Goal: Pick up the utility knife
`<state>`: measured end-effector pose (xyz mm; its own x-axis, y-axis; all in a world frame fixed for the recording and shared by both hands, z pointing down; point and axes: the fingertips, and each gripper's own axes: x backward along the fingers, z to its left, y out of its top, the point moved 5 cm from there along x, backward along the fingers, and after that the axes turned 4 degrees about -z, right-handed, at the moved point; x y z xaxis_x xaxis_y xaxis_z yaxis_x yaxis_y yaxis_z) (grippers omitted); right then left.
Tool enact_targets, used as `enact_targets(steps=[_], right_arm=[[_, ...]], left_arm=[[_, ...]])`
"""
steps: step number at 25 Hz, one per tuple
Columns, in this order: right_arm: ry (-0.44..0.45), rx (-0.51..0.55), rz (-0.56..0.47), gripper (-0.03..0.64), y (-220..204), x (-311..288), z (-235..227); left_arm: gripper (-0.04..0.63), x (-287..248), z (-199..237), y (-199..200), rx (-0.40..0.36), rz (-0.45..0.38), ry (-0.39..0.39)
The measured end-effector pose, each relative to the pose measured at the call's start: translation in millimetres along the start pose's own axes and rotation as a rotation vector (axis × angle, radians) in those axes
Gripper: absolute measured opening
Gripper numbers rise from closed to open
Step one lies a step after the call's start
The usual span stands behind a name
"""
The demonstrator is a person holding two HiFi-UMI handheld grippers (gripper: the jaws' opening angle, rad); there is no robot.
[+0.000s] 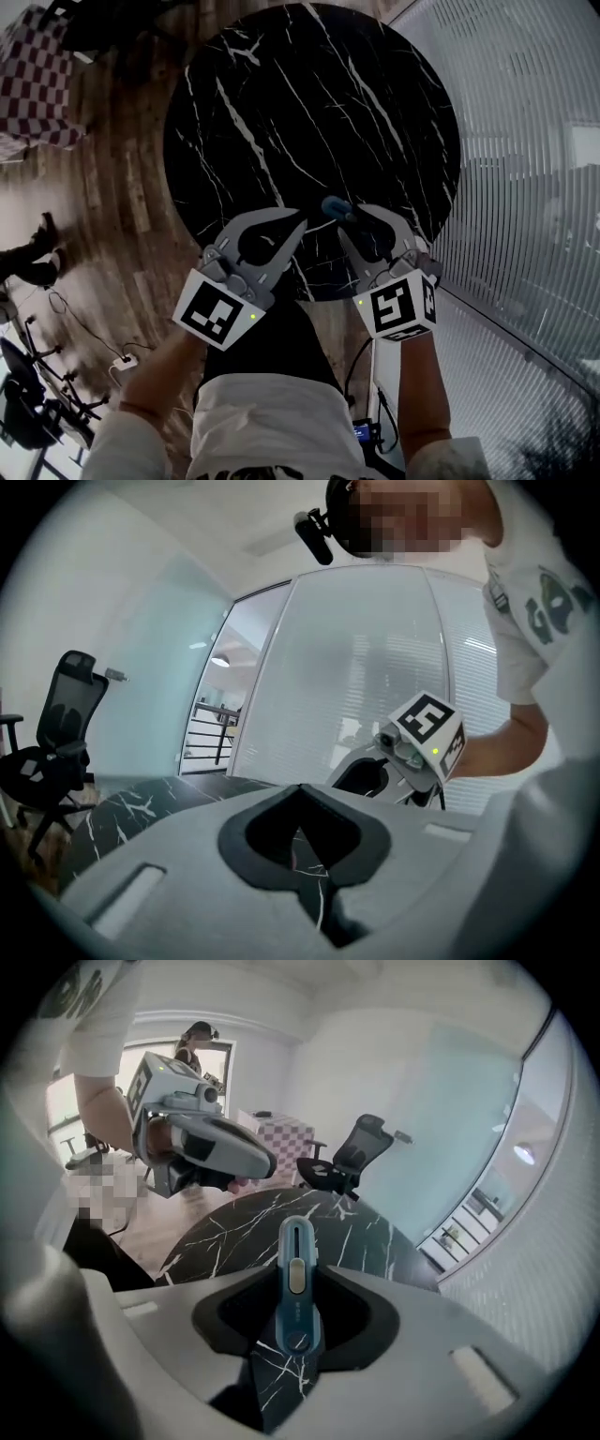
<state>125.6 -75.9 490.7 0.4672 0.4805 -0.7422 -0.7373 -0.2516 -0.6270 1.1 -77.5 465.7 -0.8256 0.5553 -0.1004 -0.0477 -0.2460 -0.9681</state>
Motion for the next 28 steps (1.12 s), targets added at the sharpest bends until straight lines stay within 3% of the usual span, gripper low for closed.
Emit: enact_targets(steps=[5, 11, 19, 22, 28], right_arm=[[-0.117, -0.043, -0.13, 0.129, 44.6, 48.8, -4.2], [-0.167, -0.1, -0.255, 0.13, 84.2, 103.9, -0.8], [-0.235, -0.252, -0.524, 0.13, 120.0, 157.1, 5.2], [-0.263, -0.338, -0.599, 0.129, 126.9, 177.4, 6.5], [-0.308, -0.38, -0.697, 0.129, 140.5, 212.3, 17.1]], left_arm=[[0.005, 13.7, -23.0, 57.7, -0.008, -0.062, 0.001], [0.005, 32.9, -58.8, 111.3, 0.057, -0.12, -0.006], [0.005, 52.5, -86.0, 175.6, -0.008, -0.194, -0.013], [0.005, 56.8, -96.0, 189.8, -0.046, -0.199, -0.022], [0.005, 70.0, -113.0, 196.4, -0.046, -0.167, -0.025]])
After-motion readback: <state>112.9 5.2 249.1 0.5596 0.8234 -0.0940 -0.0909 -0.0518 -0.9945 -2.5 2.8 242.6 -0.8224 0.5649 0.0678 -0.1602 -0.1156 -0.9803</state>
